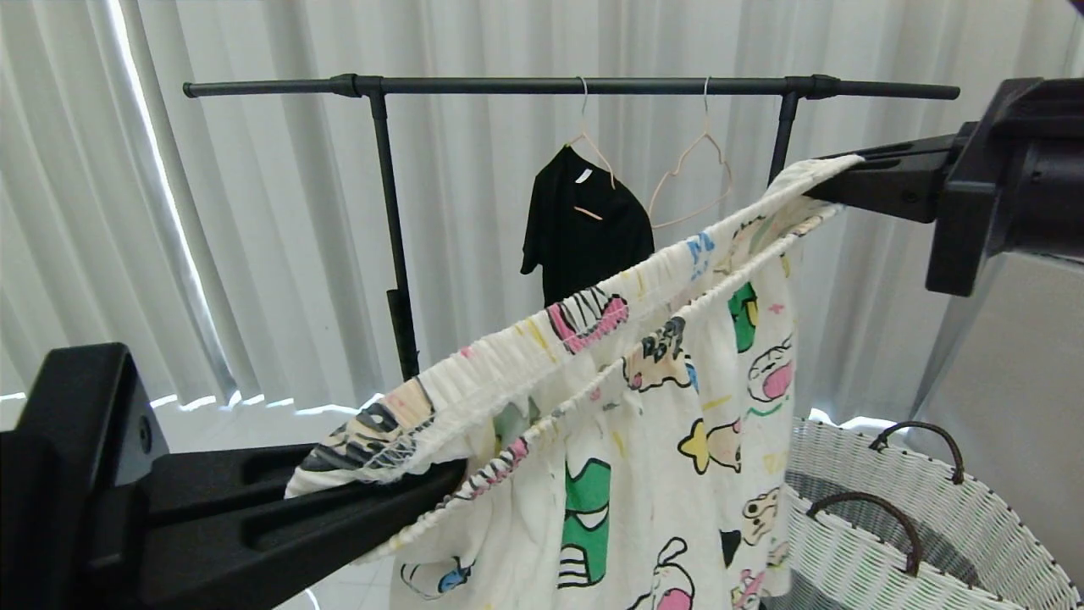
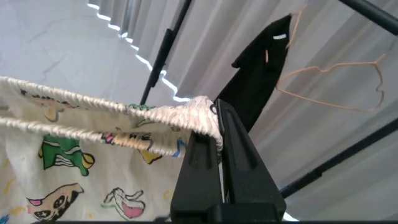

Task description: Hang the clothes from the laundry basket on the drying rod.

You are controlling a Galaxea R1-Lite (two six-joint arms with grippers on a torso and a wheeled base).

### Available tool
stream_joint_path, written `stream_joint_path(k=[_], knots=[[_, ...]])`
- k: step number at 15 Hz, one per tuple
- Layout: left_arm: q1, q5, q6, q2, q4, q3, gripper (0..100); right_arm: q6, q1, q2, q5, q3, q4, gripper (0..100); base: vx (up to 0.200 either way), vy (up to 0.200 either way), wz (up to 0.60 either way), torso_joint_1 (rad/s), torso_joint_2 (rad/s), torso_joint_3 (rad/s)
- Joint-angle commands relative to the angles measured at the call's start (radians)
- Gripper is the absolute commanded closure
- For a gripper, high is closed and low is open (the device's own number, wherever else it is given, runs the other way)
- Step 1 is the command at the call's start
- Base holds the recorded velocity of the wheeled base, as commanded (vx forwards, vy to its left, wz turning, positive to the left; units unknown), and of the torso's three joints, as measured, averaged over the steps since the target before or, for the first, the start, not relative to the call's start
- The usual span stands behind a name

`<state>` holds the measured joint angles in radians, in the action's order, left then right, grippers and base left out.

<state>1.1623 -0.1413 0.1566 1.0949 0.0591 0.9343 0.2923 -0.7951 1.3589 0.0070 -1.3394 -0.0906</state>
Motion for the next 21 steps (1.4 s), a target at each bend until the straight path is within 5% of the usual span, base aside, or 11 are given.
stream_joint_path(k=[1, 8, 13, 21], knots=[[0.003, 0.0, 0.0, -0.023, 0.001, -0.008, 100, 0.001, -0.01, 0.048, -0.001, -0.014, 0.002, 100, 0.0, 0.0, 0.0, 0.0, 0.0, 0.0], [-0.069, -0.001, -0.002, -0.009, -0.001, -0.006, 100, 0.001, -0.024, 0.042, -0.001, -0.009, -0.003, 100, 0.0, 0.0, 0.0, 0.0, 0.0, 0.0], [-0.322, -0.003, 0.046, 0.122, -0.005, 0.106, 100, -0.001, -0.019, -0.124, 0.001, 0.052, -0.156, 100, 0.0, 0.0, 0.0, 0.0, 0.0, 0.0], [-0.34, -0.003, 0.047, 0.207, -0.012, 0.153, 100, 0.021, -0.108, -0.212, -0.082, 0.152, -0.202, 100, 0.0, 0.0, 0.0, 0.0, 0.0, 0.0]])
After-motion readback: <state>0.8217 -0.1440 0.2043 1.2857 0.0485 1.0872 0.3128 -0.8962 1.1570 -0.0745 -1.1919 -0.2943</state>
